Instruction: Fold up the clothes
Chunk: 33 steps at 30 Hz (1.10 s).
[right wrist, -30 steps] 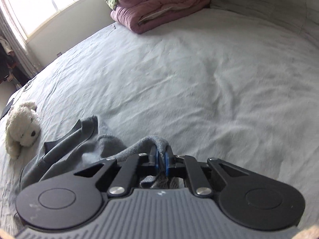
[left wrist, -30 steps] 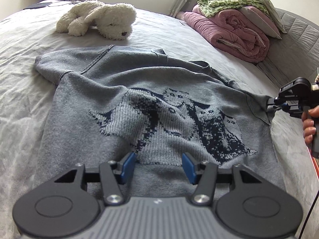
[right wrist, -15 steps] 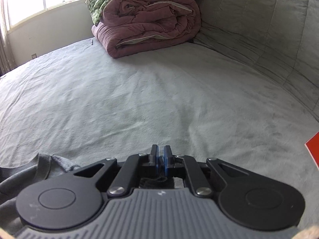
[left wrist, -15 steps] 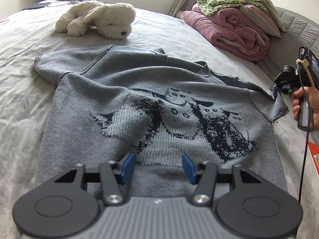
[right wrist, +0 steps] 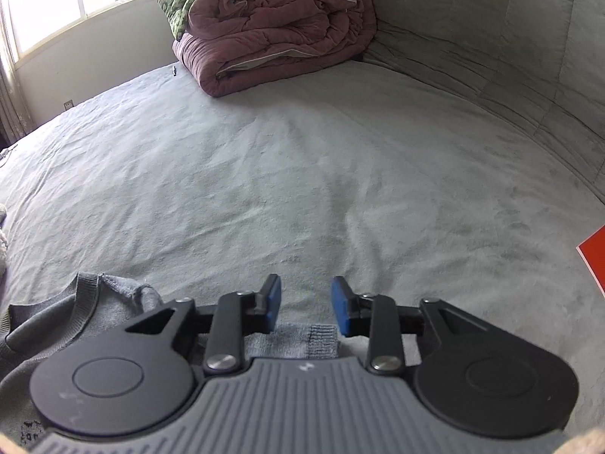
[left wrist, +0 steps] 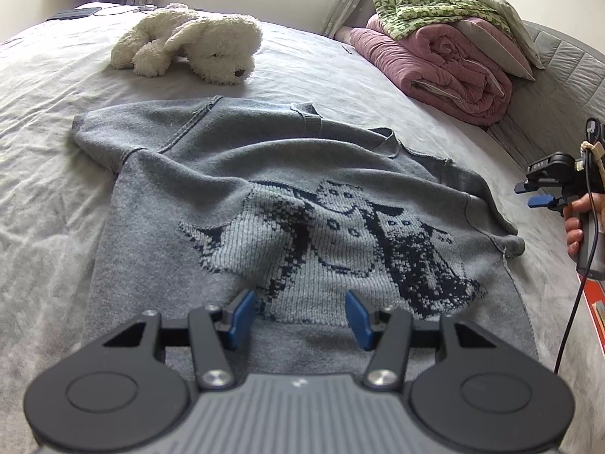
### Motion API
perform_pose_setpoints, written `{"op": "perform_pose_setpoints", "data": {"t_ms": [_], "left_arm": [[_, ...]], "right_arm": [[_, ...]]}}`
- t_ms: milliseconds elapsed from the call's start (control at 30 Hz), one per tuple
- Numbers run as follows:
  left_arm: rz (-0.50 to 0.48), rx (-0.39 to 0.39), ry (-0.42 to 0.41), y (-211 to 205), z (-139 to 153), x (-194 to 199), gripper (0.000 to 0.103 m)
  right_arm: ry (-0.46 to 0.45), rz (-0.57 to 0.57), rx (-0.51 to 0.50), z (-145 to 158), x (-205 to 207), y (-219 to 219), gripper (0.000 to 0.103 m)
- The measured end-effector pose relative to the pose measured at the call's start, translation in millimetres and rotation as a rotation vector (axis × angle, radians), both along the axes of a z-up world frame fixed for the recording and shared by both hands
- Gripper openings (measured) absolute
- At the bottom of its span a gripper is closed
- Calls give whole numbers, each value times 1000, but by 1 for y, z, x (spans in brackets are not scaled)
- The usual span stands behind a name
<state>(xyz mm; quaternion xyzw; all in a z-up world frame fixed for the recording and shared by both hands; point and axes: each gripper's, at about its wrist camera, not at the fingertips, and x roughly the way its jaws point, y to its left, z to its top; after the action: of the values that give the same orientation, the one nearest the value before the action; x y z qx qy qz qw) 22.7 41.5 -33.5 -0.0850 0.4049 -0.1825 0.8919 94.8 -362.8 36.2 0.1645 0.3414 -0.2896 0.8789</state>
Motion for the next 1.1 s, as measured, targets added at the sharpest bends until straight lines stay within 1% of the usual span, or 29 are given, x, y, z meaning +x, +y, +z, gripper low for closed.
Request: {"op": "perform_pose_setpoints", "data": {"t_ms": [67,200,367,467,600,700,767,900,967,1100], "left_arm": [[9,-1,-2,3,2,0,54],[27,-1,1,8,5,0,54],[54,10,9,17,8,0,54],[62,23,14,19,8,-1,54],[64,34,15,21,9,-3,54],[58,52,15,23,10,-6,54],[56,67,20,26,10,-7,54],[67,63,38,40,10,-9,54],[78,56,42,49,10,-11,54],[105,42,46,70,11,-18,53]], "right_arm": [[-18,11,21,4,-11,2,38],[-20,31,49,4,-32,8,38],[-45,42,153,-4,-66,14,38],[-42,45,201,-11,-83,18,38],[-32,60,260,-19,-105,23,38],[-20,91,319,-25,-121,30,38],[7,126,342,-29,-132,37,38],[59,186,385,-39,-154,51,38],[60,196,432,-45,-166,54,38],[42,204,511,-54,-190,59,33]]}}
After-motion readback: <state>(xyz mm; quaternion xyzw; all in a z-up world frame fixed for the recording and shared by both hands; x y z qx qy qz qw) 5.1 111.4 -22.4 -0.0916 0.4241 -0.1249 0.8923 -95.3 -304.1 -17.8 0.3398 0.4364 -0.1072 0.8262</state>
